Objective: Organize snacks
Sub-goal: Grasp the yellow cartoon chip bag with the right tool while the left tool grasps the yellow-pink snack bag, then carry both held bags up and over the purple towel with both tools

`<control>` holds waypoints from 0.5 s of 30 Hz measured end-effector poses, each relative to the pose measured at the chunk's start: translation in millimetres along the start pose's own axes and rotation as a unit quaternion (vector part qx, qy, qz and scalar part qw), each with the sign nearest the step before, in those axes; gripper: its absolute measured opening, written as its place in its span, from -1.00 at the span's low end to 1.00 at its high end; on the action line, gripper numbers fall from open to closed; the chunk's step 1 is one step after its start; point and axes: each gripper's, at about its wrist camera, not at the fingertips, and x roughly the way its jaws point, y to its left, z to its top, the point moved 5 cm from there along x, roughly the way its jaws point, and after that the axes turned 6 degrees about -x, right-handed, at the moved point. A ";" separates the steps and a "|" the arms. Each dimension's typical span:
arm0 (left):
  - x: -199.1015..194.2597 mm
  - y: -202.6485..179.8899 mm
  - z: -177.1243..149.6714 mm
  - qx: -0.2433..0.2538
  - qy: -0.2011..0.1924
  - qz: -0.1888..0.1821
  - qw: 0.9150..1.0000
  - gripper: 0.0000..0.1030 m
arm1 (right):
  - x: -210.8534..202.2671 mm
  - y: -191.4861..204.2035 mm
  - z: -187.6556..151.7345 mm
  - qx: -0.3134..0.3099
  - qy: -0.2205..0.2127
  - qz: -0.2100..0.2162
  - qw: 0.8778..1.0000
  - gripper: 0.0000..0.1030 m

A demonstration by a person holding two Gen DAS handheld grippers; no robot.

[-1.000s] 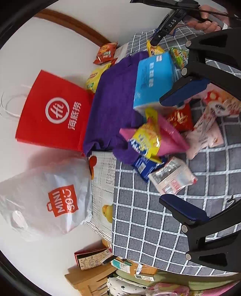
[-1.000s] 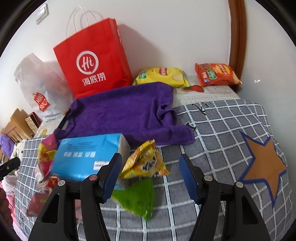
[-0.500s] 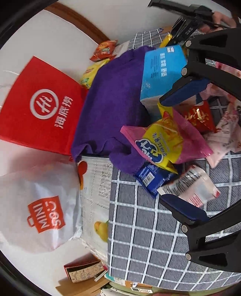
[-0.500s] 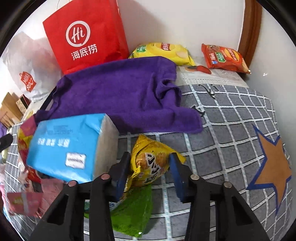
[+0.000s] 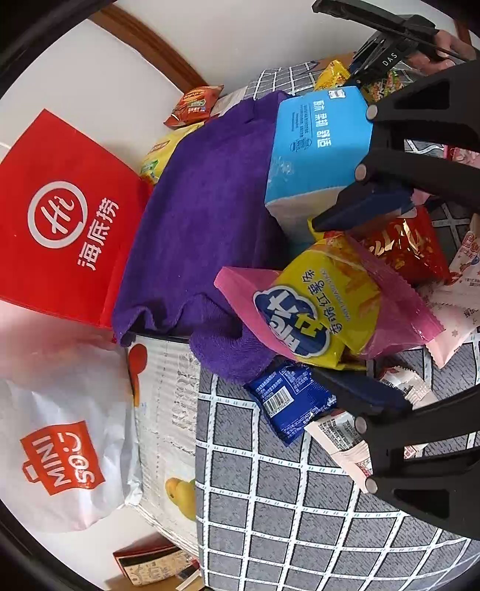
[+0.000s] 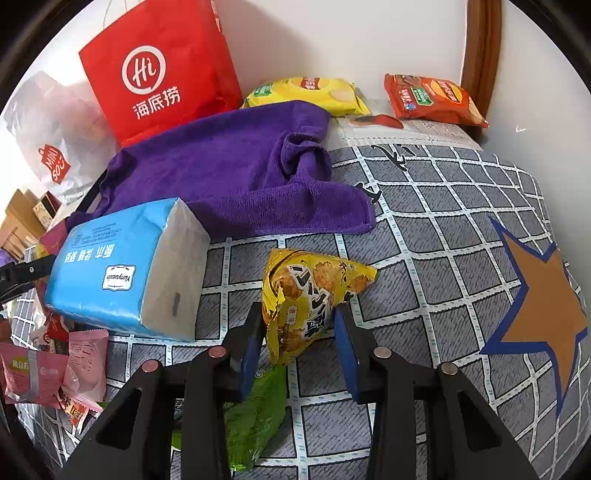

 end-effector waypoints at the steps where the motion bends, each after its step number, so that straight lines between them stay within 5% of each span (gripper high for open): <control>1: -1.6 -0.1 0.3 0.002 -0.001 -0.001 1.000 0.30 | -2.3 -0.3 -0.1 0.002 -0.004 -0.003 1.000 -0.33; 15: -56.8 -1.2 -8.4 0.011 -0.037 -0.025 0.999 0.28 | -46.9 1.2 -1.0 0.008 -0.053 -0.009 0.999 -0.33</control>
